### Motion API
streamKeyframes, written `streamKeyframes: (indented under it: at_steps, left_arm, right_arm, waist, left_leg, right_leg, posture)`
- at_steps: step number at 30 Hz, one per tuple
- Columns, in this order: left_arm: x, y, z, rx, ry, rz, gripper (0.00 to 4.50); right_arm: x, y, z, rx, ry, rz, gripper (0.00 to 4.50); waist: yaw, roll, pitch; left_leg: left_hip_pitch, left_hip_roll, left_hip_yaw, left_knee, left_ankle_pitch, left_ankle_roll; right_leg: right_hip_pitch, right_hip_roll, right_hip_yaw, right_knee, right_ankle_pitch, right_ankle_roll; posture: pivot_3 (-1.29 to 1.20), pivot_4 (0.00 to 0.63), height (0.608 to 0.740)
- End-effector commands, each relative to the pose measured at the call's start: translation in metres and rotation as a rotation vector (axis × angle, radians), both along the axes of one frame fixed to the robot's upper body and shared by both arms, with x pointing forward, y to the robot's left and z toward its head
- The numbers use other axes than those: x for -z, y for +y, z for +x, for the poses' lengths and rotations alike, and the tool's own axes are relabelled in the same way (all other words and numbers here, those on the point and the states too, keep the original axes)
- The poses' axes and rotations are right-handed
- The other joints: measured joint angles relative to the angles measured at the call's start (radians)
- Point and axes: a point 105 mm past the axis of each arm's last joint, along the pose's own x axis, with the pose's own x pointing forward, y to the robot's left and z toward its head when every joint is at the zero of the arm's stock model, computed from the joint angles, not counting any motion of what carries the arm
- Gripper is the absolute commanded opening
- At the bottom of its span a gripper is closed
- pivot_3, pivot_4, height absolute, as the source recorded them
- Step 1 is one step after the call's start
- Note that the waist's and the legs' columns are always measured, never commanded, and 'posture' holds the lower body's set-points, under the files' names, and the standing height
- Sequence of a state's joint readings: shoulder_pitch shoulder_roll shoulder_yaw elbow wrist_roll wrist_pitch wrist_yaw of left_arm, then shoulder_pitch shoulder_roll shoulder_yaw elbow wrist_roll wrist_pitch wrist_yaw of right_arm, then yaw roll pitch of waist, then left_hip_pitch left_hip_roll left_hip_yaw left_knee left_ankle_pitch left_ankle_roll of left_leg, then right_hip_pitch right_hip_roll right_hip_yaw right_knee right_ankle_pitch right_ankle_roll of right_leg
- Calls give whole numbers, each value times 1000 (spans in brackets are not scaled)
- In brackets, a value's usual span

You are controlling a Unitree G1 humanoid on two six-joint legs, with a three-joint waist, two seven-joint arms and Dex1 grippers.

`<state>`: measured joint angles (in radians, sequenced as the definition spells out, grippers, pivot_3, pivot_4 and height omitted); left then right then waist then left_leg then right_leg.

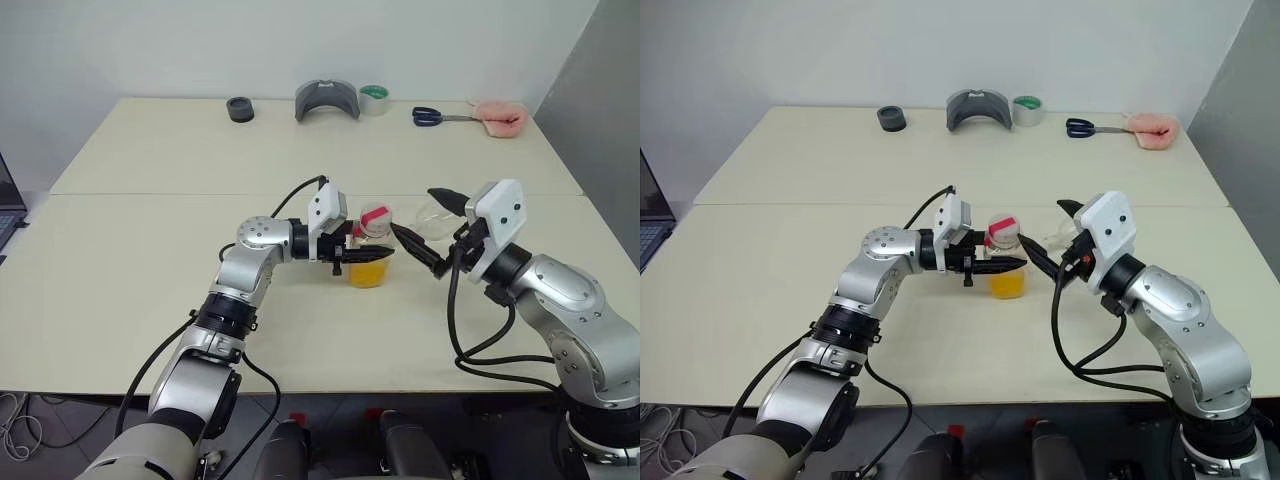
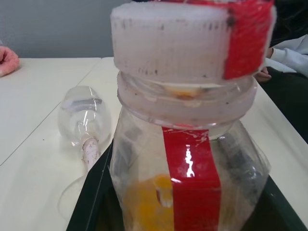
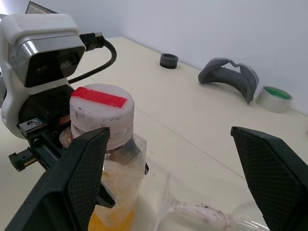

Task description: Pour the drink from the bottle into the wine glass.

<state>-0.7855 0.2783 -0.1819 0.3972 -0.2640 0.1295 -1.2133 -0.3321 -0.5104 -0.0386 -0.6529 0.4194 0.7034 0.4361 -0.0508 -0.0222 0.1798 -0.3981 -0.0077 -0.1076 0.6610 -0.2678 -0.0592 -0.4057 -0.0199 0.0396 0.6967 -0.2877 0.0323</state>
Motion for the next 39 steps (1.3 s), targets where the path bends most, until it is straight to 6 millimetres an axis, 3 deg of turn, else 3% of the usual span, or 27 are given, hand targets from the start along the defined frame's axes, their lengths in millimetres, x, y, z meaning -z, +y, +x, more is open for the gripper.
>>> streamKeyframes:
  at_steps: [1,13,29,39]
  left_arm:
    - [-14,-4,-5,30,-62,-27,1734]
    - [-15,-5,-4,28,-62,-31,1734]
    - [-16,-5,-3,24,-66,-32,1734]
    - [-16,-4,-3,16,-68,-36,1734]
  right_arm:
    - [-13,3,-9,-36,-56,10,4281]
    - [-16,8,-13,-60,-46,7,4281]
    - [-12,-4,-14,-80,-16,-60,4281]
    - [-14,8,-29,-209,24,-35,4281]
  waist:
    - [0,0,0]
    - [0,0,0]
    - [0,0,0]
    - [0,0,0]
  left_leg:
    - [0,0,0,0,0,0]
    - [0,0,0,0,0,0]
    - [0,0,0,0,0,0]
    - [0,0,0,0,0,0]
  right_leg:
    - [0,0,0,0,0,0]
    - [0,0,0,0,0,0]
    - [0,0,0,0,0,0]
    - [0,0,0,0,0,0]
  posture:
    - [0,150,740]
    - [0,150,740]
    - [0,150,740]
    - [0,150,740]
